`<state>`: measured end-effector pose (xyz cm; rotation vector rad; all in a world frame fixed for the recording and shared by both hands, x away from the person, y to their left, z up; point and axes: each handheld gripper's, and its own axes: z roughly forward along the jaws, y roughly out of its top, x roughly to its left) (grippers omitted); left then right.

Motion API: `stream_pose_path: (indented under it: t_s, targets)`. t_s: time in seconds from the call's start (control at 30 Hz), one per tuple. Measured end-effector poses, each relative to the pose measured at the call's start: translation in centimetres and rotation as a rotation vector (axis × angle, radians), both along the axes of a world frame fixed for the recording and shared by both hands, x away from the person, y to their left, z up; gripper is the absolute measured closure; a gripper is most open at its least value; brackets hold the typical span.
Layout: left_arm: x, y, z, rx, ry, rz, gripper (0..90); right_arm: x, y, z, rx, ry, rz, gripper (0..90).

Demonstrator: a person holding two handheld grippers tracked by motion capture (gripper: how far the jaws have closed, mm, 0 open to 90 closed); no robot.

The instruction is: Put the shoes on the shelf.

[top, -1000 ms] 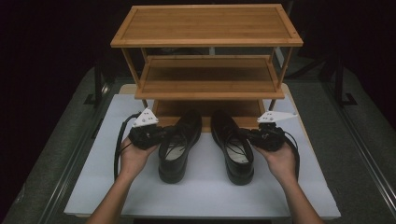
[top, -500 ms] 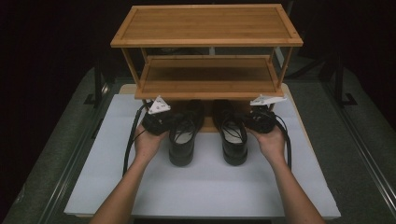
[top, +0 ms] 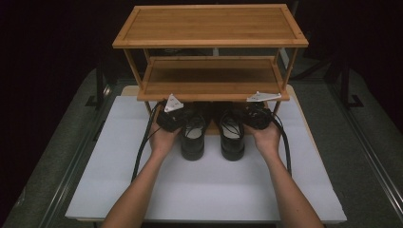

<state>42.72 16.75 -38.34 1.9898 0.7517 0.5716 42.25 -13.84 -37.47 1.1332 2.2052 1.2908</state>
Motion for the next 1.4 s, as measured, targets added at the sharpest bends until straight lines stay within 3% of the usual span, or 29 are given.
stream_pose_path:
  t_s: [0.13,0.3,0.43,0.6,0.73,0.9,1.1,1.17,1.33,1.4]
  targets:
    - [0.0,0.1,0.0,-0.002,0.007,-0.006,86.8,0.0,0.1,-0.5,-0.006,0.001,-0.004,86.7]
    - [0.0,0.6,0.1,-0.024,0.047,-0.029,81.5,-0.3,0.0,-0.7,0.007,-0.001,-0.005,83.8]
    - [-0.4,0.8,0.4,-0.006,0.074,-0.032,64.7,-0.6,-0.2,-0.6,0.013,0.019,0.005,70.6]
    - [-1.5,1.9,1.5,-0.04,0.087,-0.039,40.8,-1.6,-0.9,-0.2,0.03,0.016,-0.001,51.0]
    - [-2.8,2.9,1.9,-0.07,0.127,-0.065,31.0,-2.9,-1.5,0.2,0.052,0.06,0.021,39.0]
    - [-4.8,3.8,1.9,-0.051,0.131,-0.089,21.7,-5.0,-2.2,0.5,0.049,0.061,0.029,28.8]
    - [-6.6,4.5,0.6,-0.006,0.155,-0.115,15.4,-7.3,-2.9,0.3,0.041,0.052,0.051,21.1]
    - [-6.9,4.5,0.0,0.011,0.17,-0.107,13.4,-7.9,-3.0,-0.2,0.033,0.052,0.05,18.9]
    - [-7.4,4.6,-2.1,0.005,0.192,-0.114,11.2,-8.4,-3.2,-1.9,0.014,0.067,0.043,14.2]
    - [-7.4,4.5,-2.9,0.048,0.215,-0.117,9.7,-8.5,-3.2,-2.5,0.015,0.074,0.054,14.0]
